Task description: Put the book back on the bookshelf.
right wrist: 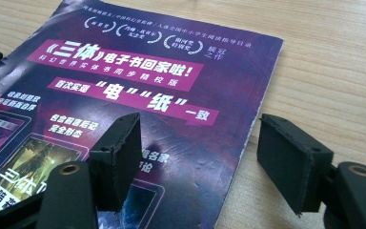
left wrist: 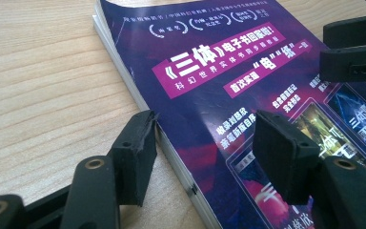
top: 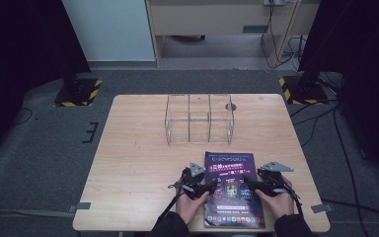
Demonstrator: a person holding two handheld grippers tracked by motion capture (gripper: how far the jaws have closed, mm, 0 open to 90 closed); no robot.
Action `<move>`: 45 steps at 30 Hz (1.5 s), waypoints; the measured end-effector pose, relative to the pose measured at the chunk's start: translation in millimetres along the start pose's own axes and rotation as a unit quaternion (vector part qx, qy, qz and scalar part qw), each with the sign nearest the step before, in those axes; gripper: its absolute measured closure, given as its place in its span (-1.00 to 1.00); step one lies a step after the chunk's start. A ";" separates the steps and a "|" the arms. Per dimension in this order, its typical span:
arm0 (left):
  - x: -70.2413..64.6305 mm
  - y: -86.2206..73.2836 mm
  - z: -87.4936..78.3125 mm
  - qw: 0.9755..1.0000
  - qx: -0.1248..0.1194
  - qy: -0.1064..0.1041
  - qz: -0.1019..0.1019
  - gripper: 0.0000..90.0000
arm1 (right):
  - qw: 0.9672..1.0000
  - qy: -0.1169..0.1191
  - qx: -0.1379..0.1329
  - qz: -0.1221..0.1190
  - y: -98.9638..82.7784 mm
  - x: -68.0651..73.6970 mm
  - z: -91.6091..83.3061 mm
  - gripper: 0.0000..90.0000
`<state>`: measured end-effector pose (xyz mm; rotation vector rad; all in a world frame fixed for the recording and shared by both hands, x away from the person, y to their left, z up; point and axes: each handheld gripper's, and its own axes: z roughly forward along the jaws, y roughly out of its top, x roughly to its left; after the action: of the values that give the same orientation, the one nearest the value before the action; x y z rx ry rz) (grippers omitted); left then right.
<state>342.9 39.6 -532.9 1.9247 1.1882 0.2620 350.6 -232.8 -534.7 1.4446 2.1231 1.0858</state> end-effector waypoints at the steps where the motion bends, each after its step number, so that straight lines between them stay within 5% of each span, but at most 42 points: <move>1: 0.1 0.0 0.2 1.000 -0.001 0.004 0.002 -0.15 | 1.000 0.001 -0.001 -0.001 -0.5 -0.3 -0.1 -0.29; 12: 0.3 -0.7 1.1 1.000 -0.010 -0.005 -0.021 -0.10 | 1.000 0.001 -0.008 0.003 -1.8 1.9 1.1 -0.27; 22: -0.1 -1.7 -4.0 0.999 -0.018 -0.035 -0.037 -0.11 | 1.000 -0.002 -0.008 0.010 -1.8 0.4 0.9 -0.26; 31: -5.1 -3.5 -8.0 0.998 -0.037 -0.037 -0.029 -0.10 | 1.000 0.000 -0.010 0.011 -1.9 -0.3 0.8 -0.26; 34: -6.9 -2.9 -11.5 0.997 -0.054 -0.054 -0.031 -0.10 | 1.000 0.000 -0.009 0.014 -2.0 -0.2 0.7 -0.26; 37: -8.5 -1.1 -15.5 0.992 -0.081 -0.086 -0.039 -0.01 | 1.000 0.000 -0.009 0.014 -2.0 -0.2 0.7 -0.26; 41: -11.7 -1.9 -13.9 0.995 -0.077 -0.068 -0.020 -0.05 | 1.000 0.000 -0.009 0.014 -2.0 -0.2 0.7 -0.26; 45: -9.8 -3.8 -13.1 0.994 -0.077 -0.069 -0.024 -0.03 | 1.000 0.000 -0.009 0.014 -2.0 -0.2 0.7 -0.26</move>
<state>328.0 39.6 -525.1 1.7491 1.0889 0.1860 349.9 -233.2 -536.7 1.4709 2.0929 1.1130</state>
